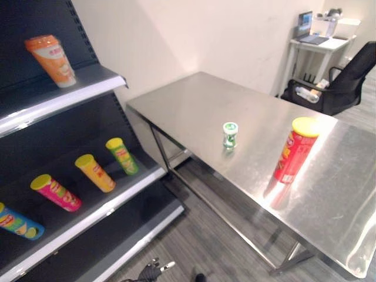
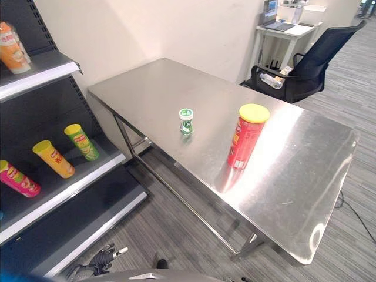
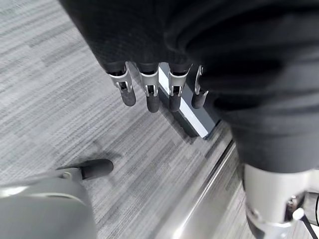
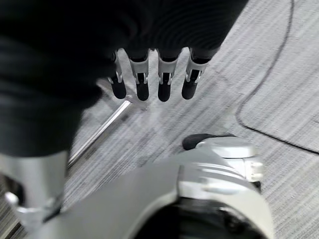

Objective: Put the goods on the table back onto the shelves and tidy them up.

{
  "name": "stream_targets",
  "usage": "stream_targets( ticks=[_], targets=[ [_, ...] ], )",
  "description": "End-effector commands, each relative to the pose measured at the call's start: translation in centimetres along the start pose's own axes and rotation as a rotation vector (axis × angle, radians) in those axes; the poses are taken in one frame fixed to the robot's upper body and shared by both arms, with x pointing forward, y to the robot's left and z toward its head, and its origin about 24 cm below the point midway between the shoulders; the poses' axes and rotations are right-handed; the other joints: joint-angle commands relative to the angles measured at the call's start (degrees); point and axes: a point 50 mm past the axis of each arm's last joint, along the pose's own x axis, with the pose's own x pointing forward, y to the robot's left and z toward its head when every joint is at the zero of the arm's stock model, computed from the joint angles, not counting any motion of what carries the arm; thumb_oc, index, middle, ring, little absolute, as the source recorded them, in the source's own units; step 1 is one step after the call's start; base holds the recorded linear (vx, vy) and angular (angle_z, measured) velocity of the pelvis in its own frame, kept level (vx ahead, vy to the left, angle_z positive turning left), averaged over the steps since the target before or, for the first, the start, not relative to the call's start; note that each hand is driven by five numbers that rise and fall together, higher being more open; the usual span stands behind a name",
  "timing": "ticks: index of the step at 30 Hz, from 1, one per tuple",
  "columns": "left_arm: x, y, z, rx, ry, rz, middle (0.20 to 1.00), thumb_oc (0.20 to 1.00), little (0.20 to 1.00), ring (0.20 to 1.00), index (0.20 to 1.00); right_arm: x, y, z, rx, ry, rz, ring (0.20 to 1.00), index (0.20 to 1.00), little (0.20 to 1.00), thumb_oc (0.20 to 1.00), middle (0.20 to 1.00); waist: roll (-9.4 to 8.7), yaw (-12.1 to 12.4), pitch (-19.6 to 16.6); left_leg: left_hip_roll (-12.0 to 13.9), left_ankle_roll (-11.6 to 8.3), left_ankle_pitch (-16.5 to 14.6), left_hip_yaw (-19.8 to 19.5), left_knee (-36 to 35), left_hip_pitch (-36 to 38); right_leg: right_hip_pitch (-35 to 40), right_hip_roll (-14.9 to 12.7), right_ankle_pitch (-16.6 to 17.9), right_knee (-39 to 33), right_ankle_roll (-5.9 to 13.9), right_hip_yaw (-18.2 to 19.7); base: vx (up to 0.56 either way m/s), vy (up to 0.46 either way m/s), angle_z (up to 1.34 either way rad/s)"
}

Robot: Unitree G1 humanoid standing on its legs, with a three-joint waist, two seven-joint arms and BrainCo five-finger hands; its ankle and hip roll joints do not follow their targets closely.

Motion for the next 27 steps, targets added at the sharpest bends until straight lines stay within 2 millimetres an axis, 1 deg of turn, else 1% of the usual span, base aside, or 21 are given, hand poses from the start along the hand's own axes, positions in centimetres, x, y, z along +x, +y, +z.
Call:
stream_targets(
  ticks=[1,2,3,4,6,8,9,10,11,12,14,15,16,17,18,19,20,21,23,25,27],
  targets=[
    [0.6,0.6,2.4,-0.001,-0.068,0.015,1.000,1.000,1.000,1.000,1.000,0.1,-1.1,1.2,-0.016,-0.029,-0.022,1.000,1.000,1.000,1.000,1.000,-2.06,0.7,0.8,0.5,-2.51,-6.9,0.1,0.7,3.8,-5.6,-3.6,12.9,-4.3,4.67,-6.4,0.04,0.025,-0.25],
    [0.6,1.3,2.6,0.014,-0.067,0.024,1.000,1.000,1.000,1.000,1.000,-0.6,-3.2,-1.6,0.072,0.054,-0.095,1.000,1.000,1.000,1.000,1.000,-2.80,-0.6,0.6,0.4,-2.58,-7.4,0.6,0.7,4.2,-5.0,-3.4,13.1,-5.7,4.58,-5.6,0.04,0.025,-0.18],
    [0.6,1.3,2.6,0.014,-0.067,0.024,1.000,1.000,1.000,1.000,1.000,-0.6,-3.2,-1.6,0.072,0.054,-0.095,1.000,1.000,1.000,1.000,1.000,-2.79,-0.5,0.7,0.4,-2.58,-7.4,0.6,0.7,4.2,-4.9,-3.5,13.1,-5.7,4.59,-5.6,0.06,0.024,-0.14],
    [0.6,1.5,2.7,0.018,-0.068,0.027,1.000,1.000,1.000,1.000,1.000,-1.1,-4.4,-3.1,0.141,0.099,-0.141,1.000,1.000,1.000,1.000,1.000,-3.03,-1.0,0.5,0.5,-2.66,-7.5,0.7,0.7,4.3,-4.9,-3.4,13.1,-6.0,4.57,-5.4,0.03,0.002,-0.06],
    [0.6,2.1,3.1,0.016,-0.076,0.031,1.000,1.000,1.000,1.000,1.000,-2.5,-6.9,-6.0,0.298,0.176,-0.242,1.000,1.000,1.000,1.000,1.000,-3.50,-1.9,0.5,0.6,-2.90,-7.7,0.7,0.7,4.1,-4.9,-3.2,13.1,-6.3,4.72,-5.2,0.02,-0.004,-0.02],
    [0.6,2.6,3.5,0.015,-0.088,0.039,1.000,1.000,1.000,1.000,1.000,-4.5,-10.5,-8.3,0.497,0.202,-0.392,1.000,1.000,1.000,1.000,1.000,-4.03,-2.9,0.4,0.8,-3.13,-8.0,0.9,0.7,4.1,-4.8,-3.1,12.9,-6.3,4.95,-5.1,0.00,0.000,0.00],
    [0.6,2.8,3.7,0.018,-0.091,0.041,1.000,1.000,1.000,1.000,1.000,-5.4,-12.1,-9.0,0.566,0.201,-0.454,1.000,1.000,1.000,1.000,1.000,-4.24,-3.2,0.2,0.9,-3.21,-7.9,1.0,0.7,3.8,-5.1,-3.0,13.0,-6.3,4.99,-5.0,0.00,0.000,0.00],
    [0.5,3.1,3.7,0.018,-0.091,0.049,1.000,1.000,1.000,1.000,1.000,-6.7,-14.4,-9.4,0.645,0.181,-0.539,1.000,1.000,1.000,1.000,1.000,-4.53,-3.6,0.2,1.0,-3.33,-8.0,1.2,0.7,3.9,-5.2,-2.9,13.1,-6.3,5.09,-5.0,0.00,0.000,0.00],
    [0.5,3.5,3.9,0.029,-0.094,0.056,1.000,1.000,1.000,1.000,1.000,-9.3,-17.8,-10.5,0.744,0.164,-0.676,1.000,1.000,1.000,1.000,1.000,-5.05,-4.2,-0.1,1.2,-3.47,-8.2,1.5,0.7,3.8,-5.3,-3.0,13.0,-6.3,5.35,-4.9,0.00,0.000,0.00],
    [0.5,3.4,3.9,0.029,-0.094,0.053,1.000,1.000,1.000,1.000,1.000,-9.4,-17.9,-10.6,0.745,0.164,-0.678,1.000,1.000,1.000,1.000,1.000,-4.92,-4.1,-0.1,1.2,-3.47,-8.2,1.5,0.7,3.8,-5.3,-2.9,13.0,-6.3,5.36,-4.9,0.02,0.000,-0.05],
    [0.5,3.8,3.8,0.049,-0.081,0.061,1.000,1.000,1.000,1.000,1.000,-12.4,-21.9,-10.5,0.858,0.081,-0.839,1.000,1.000,1.000,1.000,1.000,-5.42,-4.5,-0.2,1.2,-3.68,-8.7,1.5,0.7,4.1,-4.9,-3.0,12.8,-6.3,5.67,-5.0,0.04,0.000,-0.05],
    [0.4,4.0,3.5,0.052,-0.070,0.068,1.000,1.000,1.000,1.000,1.000,-14.1,-24.4,-9.6,0.907,-0.024,-0.931,1.000,1.000,1.000,1.000,1.000,-5.59,-5.0,-0.4,1.3,-3.80,-8.8,1.6,0.7,4.2,-5.0,-3.0,12.7,-6.3,5.81,-4.9,0.04,-0.002,-0.05],
    [0.4,3.9,3.4,0.054,-0.065,0.074,1.000,1.000,1.000,1.000,1.000,-14.7,-25.8,-8.3,0.907,-0.108,-0.973,1.000,1.000,1.000,1.000,1.000,-5.67,-5.1,-0.7,1.4,-3.89,-8.6,1.7,0.7,3.9,-5.3,-3.0,12.9,-6.3,5.86,-4.8,0.04,0.004,-0.08],
    [0.4,3.8,3.3,0.050,-0.065,0.081,1.000,1.000,1.000,1.000,1.000,-15.6,-27.7,-6.0,0.897,-0.251,-1.027,1.000,1.000,1.000,1.000,1.000,-5.65,-5.3,-0.7,1.4,-3.91,-8.9,1.6,0.7,4.1,-5.2,-3.0,12.7,-6.3,5.94,-4.7,0.01,0.000,-0.12],
    [0.4,3.6,3.3,0.039,-0.070,0.086,1.000,1.000,1.000,1.000,1.000,-16.4,-29.3,-2.5,0.840,-0.427,-1.058,1.000,1.000,1.000,1.000,1.000,-5.62,-5.4,-0.6,1.5,-3.91,-8.6,1.6,0.7,3.8,-5.7,-2.9,12.9,-6.3,5.93,-4.6,0.01,0.002,-0.12],
    [0.4,3.6,3.3,0.040,-0.070,0.085,1.000,1.000,1.000,1.000,1.000,-16.4,-29.3,-2.5,0.841,-0.426,-1.058,1.000,1.000,1.000,1.000,1.000,-5.62,-5.4,-0.7,1.5,-3.91,-8.6,1.6,0.7,3.7,-5.8,-2.9,12.9,-6.3,5.92,-4.6,-0.02,-0.004,-0.12],
    [0.4,3.5,3.2,0.022,-0.077,0.094,1.000,1.000,1.000,1.000,1.000,-17.9,-30.5,1.8,0.749,-0.633,-1.087,1.000,1.000,1.000,1.000,1.000,-5.55,-5.6,-0.6,1.5,-3.89,-8.7,1.7,0.7,3.7,-5.9,-2.9,12.8,-6.3,5.96,-4.5,0.00,0.003,-0.07],
    [0.4,3.1,3.0,0.006,-0.084,0.096,1.000,1.000,1.000,1.000,1.000,-19.9,-30.3,7.1,0.627,-0.907,-1.100,1.000,1.000,1.000,1.000,1.000,-5.29,-5.8,-0.6,1.6,-3.78,-8.9,2.0,0.7,3.7,-6.1,-2.9,12.7,-6.3,5.91,-4.4,0.01,-0.002,-0.09],
    [0.3,3.1,2.7,0.001,-0.081,0.094,1.000,1.000,1.000,1.000,1.000,-24.2,-29.9,13.2,0.422,-1.184,-1.109,1.000,1.000,1.000,1.000,1.000,-5.24,-5.8,-0.6,1.6,-3.95,-9.3,2.2,0.7,4.3,-5.7,-2.8,12.3,-6.3,5.75,-4.3,0.02,-0.012,-0.07],
    [0.3,2.9,2.8,0.012,-0.084,0.079,1.000,1.000,1.000,1.000,1.000,-27.2,-28.1,17.7,0.250,-1.377,-1.081,1.000,1.000,1.000,1.000,1.000,-5.15,-5.3,-0.8,1.7,-4.05,-9.2,2.0,0.7,4.5,-5.4,-2.6,12.1,-6.2,5.48,-4.4,0.00,-0.006,0.08],
    [0.3,2.7,2.9,0.020,-0.093,0.068,1.000,1.000,1.000,1.000,1.000,-29.3,-25.8,21.1,0.105,-1.535,-0.996,1.000,1.000,1.000,1.000,1.000,-5.21,-4.8,-0.9,1.7,-4.06,-8.8,1.8,0.7,4.4,-5.2,-2.5,12.0,-6.3,5.15,-4.7,0.03,-0.018,0.19]
  ],
)
